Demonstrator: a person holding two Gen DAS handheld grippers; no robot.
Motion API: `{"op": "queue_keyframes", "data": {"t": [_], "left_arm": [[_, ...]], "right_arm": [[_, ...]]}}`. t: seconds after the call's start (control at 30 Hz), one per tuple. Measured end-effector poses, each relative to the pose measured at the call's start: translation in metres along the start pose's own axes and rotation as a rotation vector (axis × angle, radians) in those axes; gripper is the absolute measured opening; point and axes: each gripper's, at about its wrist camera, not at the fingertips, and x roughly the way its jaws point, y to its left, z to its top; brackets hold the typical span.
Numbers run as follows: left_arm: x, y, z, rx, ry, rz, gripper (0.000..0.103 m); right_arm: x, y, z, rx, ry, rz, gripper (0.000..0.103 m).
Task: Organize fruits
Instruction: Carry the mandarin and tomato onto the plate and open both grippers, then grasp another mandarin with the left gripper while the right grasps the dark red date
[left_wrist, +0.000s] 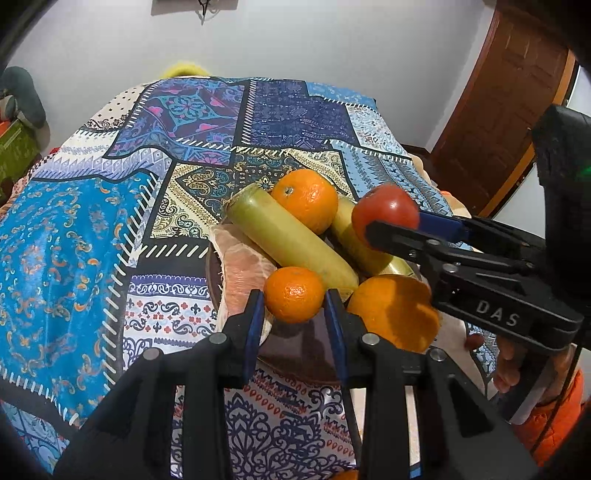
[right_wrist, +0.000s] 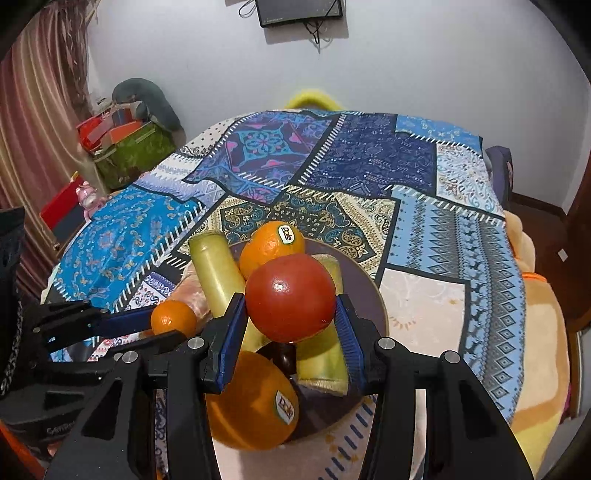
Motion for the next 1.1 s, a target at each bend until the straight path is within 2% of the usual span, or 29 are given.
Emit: {"op": "queue_keyframes", "data": {"t": [0.47,0.77,1.03,1.1], "left_arm": [[-0.006,-0.002,-0.001,-0.007,-0.015,-0.003,0.033],[-0.043,-0.010,-0.009,0.006,-0.043,0.013,0.033],[-0.072,-0.021,-0.032,0.002,-0.031,0.030,0.033],[-0.078,-0.024,-0.040,0.003,-0.025,0.032,0.036]], "right_arm": [[0.006,-0.002,-0.001,0.020,0.020,0.003,0.048],[-0.034,0.001,0.000,0.008,-0.038,-0.029,0.051],[-0.080,-0.004,-0.016,0.025,-0.065,-0.066,0.051],[-0.088,-0.006,-0.022,0.029,-0.063,-0.081,0.051]]}}
